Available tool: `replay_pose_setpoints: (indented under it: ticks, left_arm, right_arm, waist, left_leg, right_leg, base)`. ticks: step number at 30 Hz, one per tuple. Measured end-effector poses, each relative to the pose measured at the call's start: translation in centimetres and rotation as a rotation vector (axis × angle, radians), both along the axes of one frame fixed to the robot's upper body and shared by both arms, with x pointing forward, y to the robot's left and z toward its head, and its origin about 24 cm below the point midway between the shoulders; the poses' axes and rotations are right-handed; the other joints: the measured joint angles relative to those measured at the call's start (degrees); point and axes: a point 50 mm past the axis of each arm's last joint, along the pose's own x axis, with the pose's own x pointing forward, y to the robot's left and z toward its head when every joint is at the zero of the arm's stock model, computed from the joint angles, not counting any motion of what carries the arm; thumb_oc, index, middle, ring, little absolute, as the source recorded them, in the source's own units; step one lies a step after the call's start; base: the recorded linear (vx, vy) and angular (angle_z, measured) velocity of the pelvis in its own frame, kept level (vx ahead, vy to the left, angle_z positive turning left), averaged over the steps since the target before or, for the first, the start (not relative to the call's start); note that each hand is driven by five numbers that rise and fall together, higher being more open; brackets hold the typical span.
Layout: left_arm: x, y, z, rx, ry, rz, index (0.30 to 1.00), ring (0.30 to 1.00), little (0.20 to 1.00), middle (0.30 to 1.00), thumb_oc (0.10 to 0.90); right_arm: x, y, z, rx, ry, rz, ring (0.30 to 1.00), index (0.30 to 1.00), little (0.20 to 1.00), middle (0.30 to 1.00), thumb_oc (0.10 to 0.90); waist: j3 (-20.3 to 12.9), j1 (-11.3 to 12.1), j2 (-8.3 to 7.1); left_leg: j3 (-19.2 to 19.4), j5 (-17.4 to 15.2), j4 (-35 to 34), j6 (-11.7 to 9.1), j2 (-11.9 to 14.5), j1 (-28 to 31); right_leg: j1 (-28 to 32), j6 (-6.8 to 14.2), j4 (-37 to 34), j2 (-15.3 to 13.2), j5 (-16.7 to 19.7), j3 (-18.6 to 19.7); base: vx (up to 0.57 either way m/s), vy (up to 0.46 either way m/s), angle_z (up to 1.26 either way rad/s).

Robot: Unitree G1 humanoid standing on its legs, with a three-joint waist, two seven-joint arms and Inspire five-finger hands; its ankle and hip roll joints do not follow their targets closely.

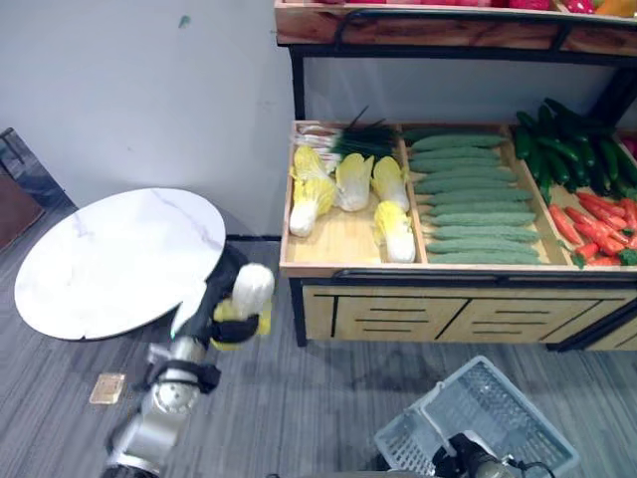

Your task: Get the vegetables into the basket

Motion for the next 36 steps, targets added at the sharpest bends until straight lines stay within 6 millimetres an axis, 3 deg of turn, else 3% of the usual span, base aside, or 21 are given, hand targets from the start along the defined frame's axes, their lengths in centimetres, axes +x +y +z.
replay_pose_setpoints:
  ticks: [4, 5, 9, 12, 20, 28, 36]
  left_arm:
    - [-2.5, -1.0, -4.9, -0.065, 0.204, 0.075, 0.300, 0.300, 0.300, 0.300, 0.400]
    - [-3.5, -1.5, -6.8, -0.027, 0.305, 0.063, 0.300, 0.300, 0.300, 0.300, 0.400]
    - [-6.2, -1.7, -9.9, 0.064, 0.480, 0.009, 0.300, 0.300, 0.300, 0.300, 0.400]
    - [-9.3, -0.9, -12.4, 0.171, 0.675, 0.022, 0.300, 0.300, 0.300, 0.300, 0.400]
    - [-11.2, 0.6, -13.3, 0.248, 0.761, 0.135, 0.300, 0.300, 0.300, 0.300, 0.400]
    - [-9.3, 0.2, -13.0, 0.236, 0.716, 0.102, 0.300, 0.300, 0.300, 0.300, 0.400]
    - [-9.1, -0.5, -13.2, 0.220, 0.749, 0.013, 0.300, 0.300, 0.300, 0.300, 0.400]
  right_arm:
    - [-0.6, 0.3, -0.3, -0.008, 0.010, -0.022, 0.300, 0.300, 0.300, 0.300, 0.400]
    - [-1.2, 0.6, -0.5, -0.012, 0.013, -0.050, 0.300, 0.300, 0.300, 0.300, 0.400]
    - [-1.7, 1.4, -0.8, -0.010, 0.009, -0.083, 0.300, 0.300, 0.300, 0.300, 0.400]
    - [-1.7, 1.8, -0.9, -0.016, -0.008, -0.097, 0.300, 0.300, 0.300, 0.300, 0.400]
    - [-2.2, 1.9, -1.0, -0.030, -0.033, -0.137, 0.300, 0.300, 0.300, 0.300, 0.400]
    - [-2.0, 1.9, -0.9, -0.030, -0.045, -0.144, 0.300, 0.300, 0.300, 0.300, 0.400]
    - [-1.9, 1.5, -0.8, -0.028, -0.054, -0.172, 0.300, 0.300, 0.300, 0.300, 0.400]
  waist:
    - [-0.5, 0.3, -0.59]
    - [-0.9, 0.3, -0.95]
    - [-0.9, 0.6, -1.94]
    - [-0.8, -0.1, -2.30]
    - [-0.9, -0.7, -2.36]
    - [-0.8, -1.6, -2.27]
    - [-0.5, -3.3, -2.29]
  left_leg:
    - [-0.8, 0.2, 0.3, 0.1, 0.0, 0.0]
    - [-1.6, 0.4, 0.3, 0.1, 0.1, 0.0]
    - [-2.6, 0.4, 0.0, 0.0, 0.4, -0.3]
    - [-2.5, 0.0, 0.0, 0.3, 0.4, -0.2]
    - [-0.8, -0.1, 0.3, 0.3, 0.1, 0.2]
    - [0.3, -0.5, 0.2, 0.4, -0.2, 0.8]
    - [2.4, -1.0, 0.3, 0.7, -1.1, 1.0]
  right_leg:
    - [0.8, 0.1, 0.0, 0.0, -0.1, -1.0]
    - [1.3, 0.0, 0.0, 0.0, -0.4, -1.9]
    - [1.6, -0.1, 0.0, 0.3, -0.7, -2.7]
    - [1.4, 0.4, 0.0, 0.3, -1.2, -2.5]
    - [0.9, -0.1, 0.0, 0.1, -0.7, -1.0]
    - [0.6, 0.1, 0.0, 0.0, -0.7, 0.3]
    - [-0.6, 0.5, 0.1, -0.4, -0.3, 2.3]
  base:
    - [-0.07, -0.045, 0.13]
    - [-0.05, -0.023, 0.28]
    - [-0.06, 0.009, 0.13]
    - [-0.03, 0.027, -0.02]
    - [-0.01, 0.036, -0.10]
    - [0.00, 0.036, -0.08]
    - [-0.02, 0.065, -0.12]
